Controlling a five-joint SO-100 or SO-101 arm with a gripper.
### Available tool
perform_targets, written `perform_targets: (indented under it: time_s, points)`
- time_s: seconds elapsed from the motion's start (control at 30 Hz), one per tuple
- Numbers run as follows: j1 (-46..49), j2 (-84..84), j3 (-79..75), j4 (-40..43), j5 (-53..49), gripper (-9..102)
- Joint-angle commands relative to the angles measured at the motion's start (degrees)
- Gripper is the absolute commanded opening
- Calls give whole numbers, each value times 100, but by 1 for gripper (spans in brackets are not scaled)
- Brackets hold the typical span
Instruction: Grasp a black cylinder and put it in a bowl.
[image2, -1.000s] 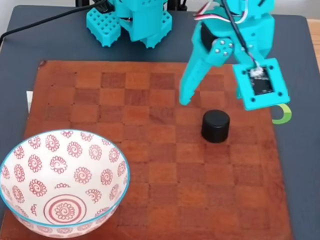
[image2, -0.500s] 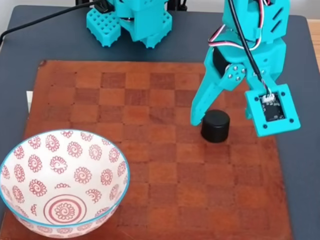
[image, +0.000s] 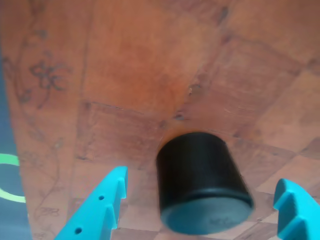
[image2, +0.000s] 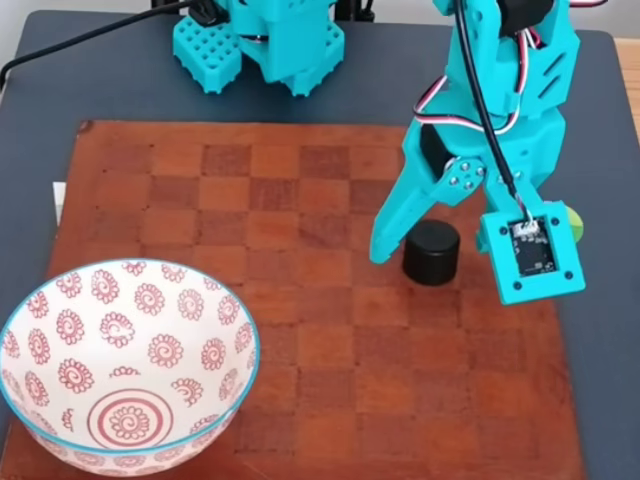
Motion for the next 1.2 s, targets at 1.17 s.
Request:
perform_targets:
  time_s: [1.17]
  points:
    - [220, 88, -1327, 1485, 105, 13]
